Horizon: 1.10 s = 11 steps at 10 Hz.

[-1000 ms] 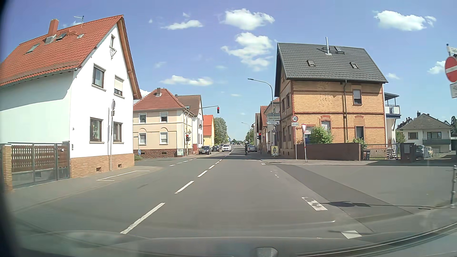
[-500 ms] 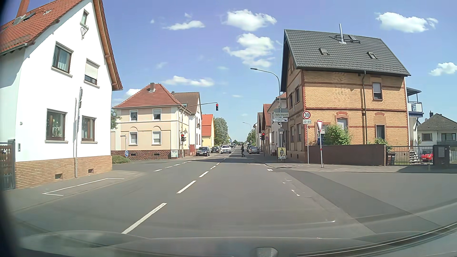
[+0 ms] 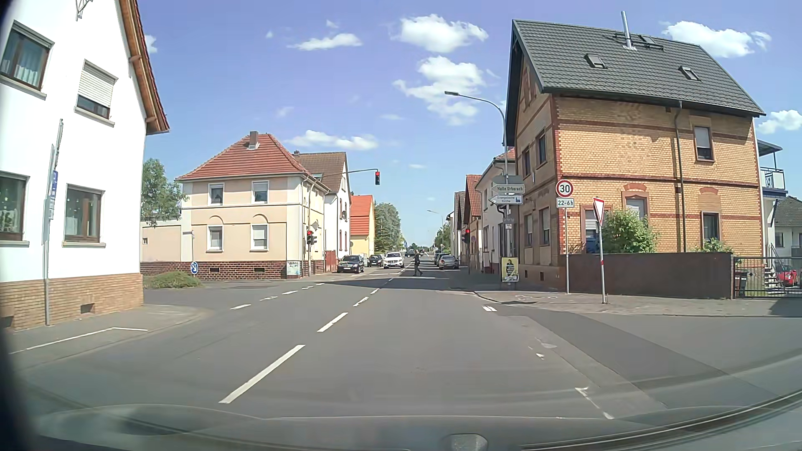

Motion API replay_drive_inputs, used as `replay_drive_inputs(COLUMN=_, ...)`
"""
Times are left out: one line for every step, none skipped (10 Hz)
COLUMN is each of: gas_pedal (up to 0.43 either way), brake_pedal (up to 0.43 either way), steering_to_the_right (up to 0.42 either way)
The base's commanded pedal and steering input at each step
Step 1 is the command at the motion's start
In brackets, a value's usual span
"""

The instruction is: Follow the waypoints while adhering to traffic rules and regulations

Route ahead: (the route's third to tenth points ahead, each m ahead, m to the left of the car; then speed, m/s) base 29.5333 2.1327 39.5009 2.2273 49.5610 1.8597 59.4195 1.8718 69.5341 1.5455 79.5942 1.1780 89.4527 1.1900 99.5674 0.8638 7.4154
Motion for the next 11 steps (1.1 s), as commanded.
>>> replay_drive_inputs(gas_pedal=0.000, brake_pedal=0.256, steering_to_the_right=-0.003)
replay_drive_inputs(gas_pedal=0.000, brake_pedal=0.256, steering_to_the_right=-0.003)
replay_drive_inputs(gas_pedal=0.000, brake_pedal=0.256, steering_to_the_right=-0.003)
replay_drive_inputs(gas_pedal=0.000, brake_pedal=0.256, steering_to_the_right=-0.002)
replay_drive_inputs(gas_pedal=0.000, brake_pedal=0.256, steering_to_the_right=-0.003)
replay_drive_inputs(gas_pedal=0.000, brake_pedal=0.256, steering_to_the_right=-0.002)
replay_drive_inputs(gas_pedal=0.000, brake_pedal=0.256, steering_to_the_right=-0.002)
replay_drive_inputs(gas_pedal=0.000, brake_pedal=0.256, steering_to_the_right=-0.002)
replay_drive_inputs(gas_pedal=0.000, brake_pedal=0.256, steering_to_the_right=-0.002)
replay_drive_inputs(gas_pedal=0.000, brake_pedal=0.256, steering_to_the_right=-0.002)
replay_drive_inputs(gas_pedal=0.000, brake_pedal=0.256, steering_to_the_right=-0.002)
